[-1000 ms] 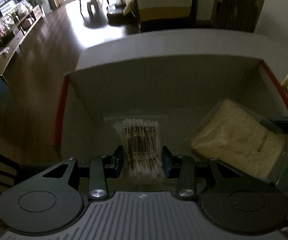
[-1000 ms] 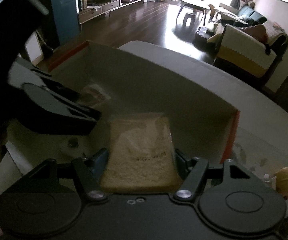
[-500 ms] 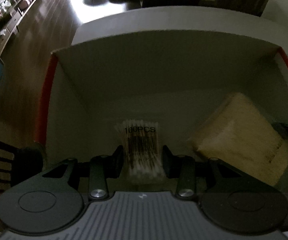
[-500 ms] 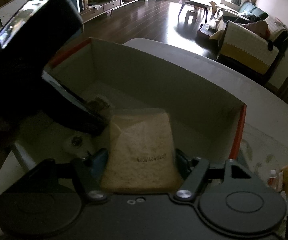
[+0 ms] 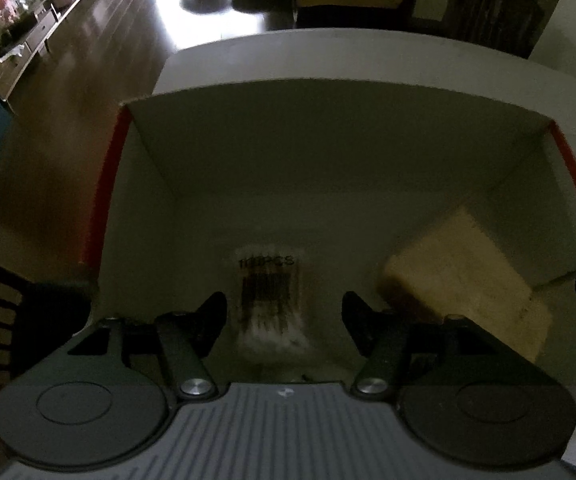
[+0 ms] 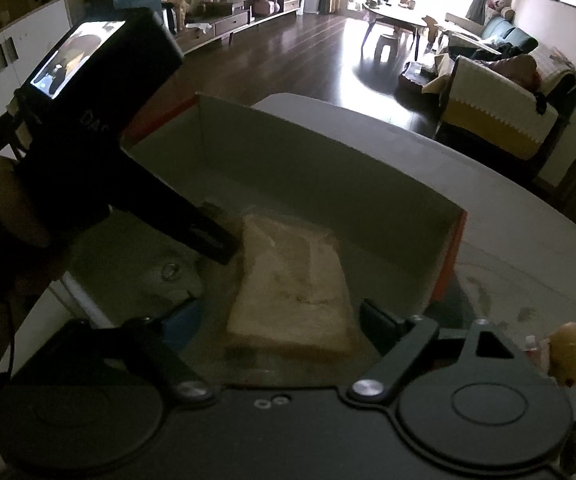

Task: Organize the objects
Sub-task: 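Open both tools to release the bags into the box, then reach left tool to the white tape roll while right tool reaches the black snack pack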

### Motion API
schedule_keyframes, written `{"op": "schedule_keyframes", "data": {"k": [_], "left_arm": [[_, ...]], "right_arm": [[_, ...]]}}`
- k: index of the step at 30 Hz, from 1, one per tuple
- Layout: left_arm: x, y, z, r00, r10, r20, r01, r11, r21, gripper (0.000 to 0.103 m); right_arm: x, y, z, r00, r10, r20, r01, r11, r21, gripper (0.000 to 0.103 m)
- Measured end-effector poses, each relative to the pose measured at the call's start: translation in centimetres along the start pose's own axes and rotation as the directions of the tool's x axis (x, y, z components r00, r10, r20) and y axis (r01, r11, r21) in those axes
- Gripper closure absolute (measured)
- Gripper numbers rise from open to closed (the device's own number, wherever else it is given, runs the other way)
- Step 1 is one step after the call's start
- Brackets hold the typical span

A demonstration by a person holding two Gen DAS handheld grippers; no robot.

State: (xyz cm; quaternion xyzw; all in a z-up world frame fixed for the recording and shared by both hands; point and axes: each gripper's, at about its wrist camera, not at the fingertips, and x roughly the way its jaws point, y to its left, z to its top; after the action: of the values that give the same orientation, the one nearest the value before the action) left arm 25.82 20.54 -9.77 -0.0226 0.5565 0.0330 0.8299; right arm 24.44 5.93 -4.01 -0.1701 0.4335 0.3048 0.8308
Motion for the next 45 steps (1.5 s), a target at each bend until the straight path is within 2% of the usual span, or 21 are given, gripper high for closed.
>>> {"op": "schedule_keyframes", "data": {"k": [6,7,10,15,24,29,32,34,41,45], "left_arm": [[-2.9,-0.4,-0.8,0.999,0.014,0.047,-0.014,1.0,0.006,0.036],[-3.1,-1.0,-0.1,0.998,0.016,0.053,-0.016,1.0,0.004,0.036],[-4.6,-0.6,-0.4,0.997,0.012,0.079,-0.011,1.0,-0.009,0.036],[-7.3,0.1,-2.2,0.993,-0.002,0.116,0.004,1.0,-0.016,0.036],[-10.6,-1.3,-3.4,0.981,-0.055,0.188,0.054,0.998,0.009,0.036],[-13.1,-3.9,-5.1,0.97,-0.086,0.226,0.08,0.996,0.037,0.036],[-13.8,-5.6,-5.6,0.962,-0.104,0.254,0.094,0.994,0.048,0.026],[-14.2,-7.1,-6.0,0.956,-0.115,0.269,0.102,0.993,0.059,0.025],[-14.0,-12.8,-7.3,0.947,-0.156,0.279,0.133,0.986,0.099,0.025],[-13.3,-16.2,-8.1,0.943,-0.199,0.268,0.165,0.976,0.142,0.02]], "right_arm": [[-2.8,-0.1,-0.8,0.999,0.028,0.046,-0.029,0.999,0.02,0.009],[-3.3,-0.2,-1.0,0.998,0.03,0.055,-0.031,0.999,0.022,0.009],[-4.8,-0.5,-1.5,0.996,0.037,0.077,-0.039,0.999,0.023,0.009],[-7.4,-0.9,-2.8,0.993,0.04,0.111,-0.044,0.998,0.038,0.008],[-11.4,-2.3,-4.8,0.986,0.032,0.164,-0.043,0.997,0.065,0.008],[-13.6,-3.9,-6.5,0.98,0.031,0.196,-0.048,0.996,0.081,0.008],[-14.5,-5.1,-7.8,0.979,0.03,0.201,-0.05,0.994,0.095,0.005],[-15.1,-5.7,-8.8,0.979,0.022,0.204,-0.042,0.995,0.093,0.004],[-16.0,-9.2,-13.2,0.983,-0.024,0.181,0.002,0.992,0.125,0.003],[-16.2,-12.0,-15.6,0.986,-0.061,0.154,0.036,0.986,0.16,0.003]]}}
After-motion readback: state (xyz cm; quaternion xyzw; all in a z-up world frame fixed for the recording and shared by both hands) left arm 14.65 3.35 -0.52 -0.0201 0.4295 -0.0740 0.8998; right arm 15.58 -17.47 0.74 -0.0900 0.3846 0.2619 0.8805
